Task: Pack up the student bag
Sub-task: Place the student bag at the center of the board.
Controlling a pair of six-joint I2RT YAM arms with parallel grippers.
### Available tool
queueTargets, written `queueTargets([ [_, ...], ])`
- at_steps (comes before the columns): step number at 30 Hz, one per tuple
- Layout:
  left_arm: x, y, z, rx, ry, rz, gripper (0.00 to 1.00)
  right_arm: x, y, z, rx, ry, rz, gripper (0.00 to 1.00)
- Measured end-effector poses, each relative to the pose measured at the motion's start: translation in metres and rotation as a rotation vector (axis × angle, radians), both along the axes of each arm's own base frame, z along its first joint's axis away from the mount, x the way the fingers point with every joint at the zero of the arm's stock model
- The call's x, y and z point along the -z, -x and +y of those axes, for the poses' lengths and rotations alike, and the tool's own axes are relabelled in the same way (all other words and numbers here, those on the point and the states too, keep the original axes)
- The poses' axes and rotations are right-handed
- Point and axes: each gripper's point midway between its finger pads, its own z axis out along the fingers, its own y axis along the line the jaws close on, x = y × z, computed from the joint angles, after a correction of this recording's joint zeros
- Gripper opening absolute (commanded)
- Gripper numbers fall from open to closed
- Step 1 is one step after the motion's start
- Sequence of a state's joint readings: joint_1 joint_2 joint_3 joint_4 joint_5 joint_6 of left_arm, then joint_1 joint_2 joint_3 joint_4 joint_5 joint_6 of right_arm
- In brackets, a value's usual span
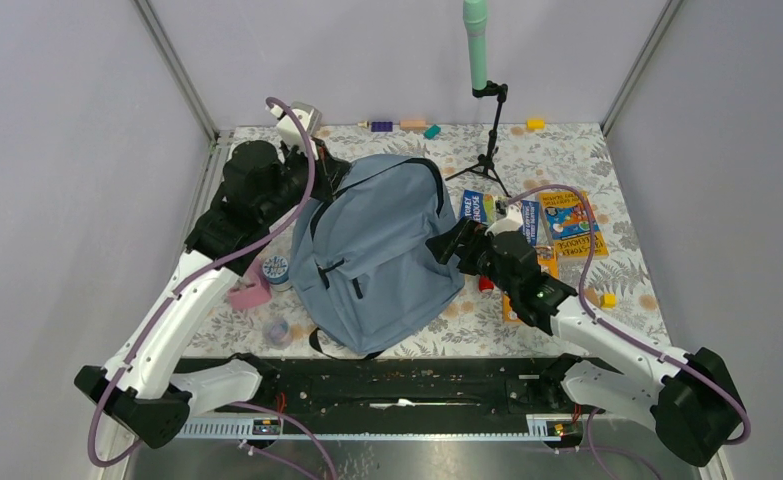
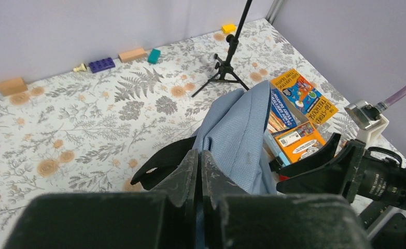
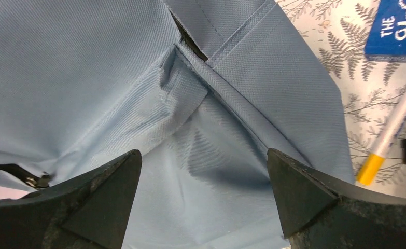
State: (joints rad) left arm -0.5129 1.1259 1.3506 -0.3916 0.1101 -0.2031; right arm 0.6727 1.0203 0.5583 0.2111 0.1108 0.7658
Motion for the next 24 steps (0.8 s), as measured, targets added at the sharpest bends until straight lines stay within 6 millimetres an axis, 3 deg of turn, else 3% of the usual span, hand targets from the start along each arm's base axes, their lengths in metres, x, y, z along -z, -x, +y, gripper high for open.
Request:
queueTargets([
  [10,0.001,0.0,0.008,-0.016,-0.031,-0.063,0.0,-0.006,0.001,0.017,0.019,-0.165,0.04,0.83],
  [16,0.005,-0.001,0.011,-0.032,-0.038,-0.074,0.0,0.0,0.001,0.044,-0.033,-0.201,0.096,0.81],
  [24,0.006,0.004,0.016,-0.038,-0.044,-0.089,0.0,-0.014,-0.015,0.076,-0.082,-0.225,0.096,0.8],
])
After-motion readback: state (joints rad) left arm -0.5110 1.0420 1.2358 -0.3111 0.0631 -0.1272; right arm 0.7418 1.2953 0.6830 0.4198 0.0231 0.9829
